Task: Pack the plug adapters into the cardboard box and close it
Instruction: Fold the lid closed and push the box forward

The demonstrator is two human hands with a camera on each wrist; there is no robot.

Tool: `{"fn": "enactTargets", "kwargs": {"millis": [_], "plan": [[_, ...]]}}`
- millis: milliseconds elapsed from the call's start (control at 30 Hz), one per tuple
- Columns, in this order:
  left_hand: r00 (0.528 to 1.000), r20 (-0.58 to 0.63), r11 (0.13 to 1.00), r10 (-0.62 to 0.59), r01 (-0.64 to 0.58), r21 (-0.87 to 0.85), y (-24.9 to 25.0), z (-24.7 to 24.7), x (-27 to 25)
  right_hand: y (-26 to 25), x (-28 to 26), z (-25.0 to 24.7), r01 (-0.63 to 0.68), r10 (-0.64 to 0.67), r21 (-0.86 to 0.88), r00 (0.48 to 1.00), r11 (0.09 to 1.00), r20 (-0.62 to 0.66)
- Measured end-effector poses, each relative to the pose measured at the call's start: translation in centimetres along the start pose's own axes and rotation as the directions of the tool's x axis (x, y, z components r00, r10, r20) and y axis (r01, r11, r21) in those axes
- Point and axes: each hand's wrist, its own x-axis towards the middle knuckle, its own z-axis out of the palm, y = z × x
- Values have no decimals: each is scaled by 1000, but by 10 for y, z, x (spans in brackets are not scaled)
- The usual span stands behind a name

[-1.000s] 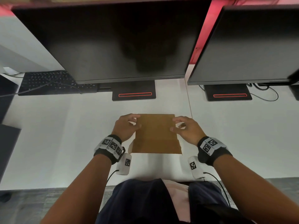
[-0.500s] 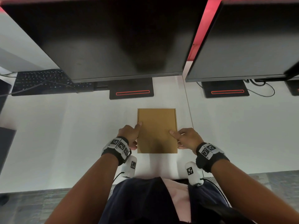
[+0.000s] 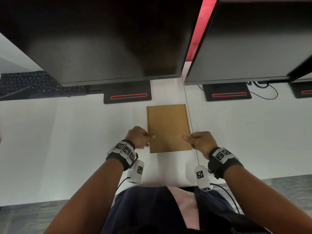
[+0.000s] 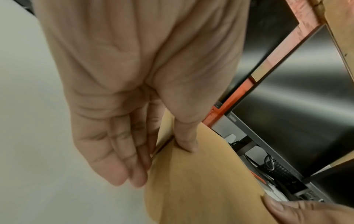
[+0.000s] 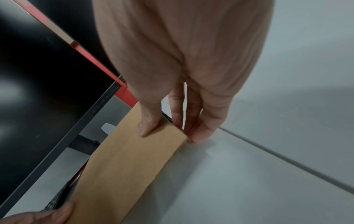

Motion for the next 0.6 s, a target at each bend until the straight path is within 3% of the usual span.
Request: {"fn": "enactTargets", "kwargs": {"millis": [100,200,333,433,500,600], "plan": [[997,-69,1000,16,-16,9,4,3,4,-4,2,-10,21,-20,-3,999,1000,38],[972,-154,975,178,-153,160,12,8,5,-6,10,-18,90,-90,-67,996,994,6],[940,-115,878,320,-249,409,23,11,15,-5,19,-26,150,-164,-218,985,964,-49],[950,-70,817,303,-221,533,39,8,16,-1,27,-28,146,-153,-268,988,952,-5],[955,-67,787,288,-197,585,52,7,13,-1,31,-29,146,-163,-271,986,951,-43],[953,-80,750,294,-178,637,63,9,12,-7,33,-29,276,-318,-382,947,882,-50]]}}
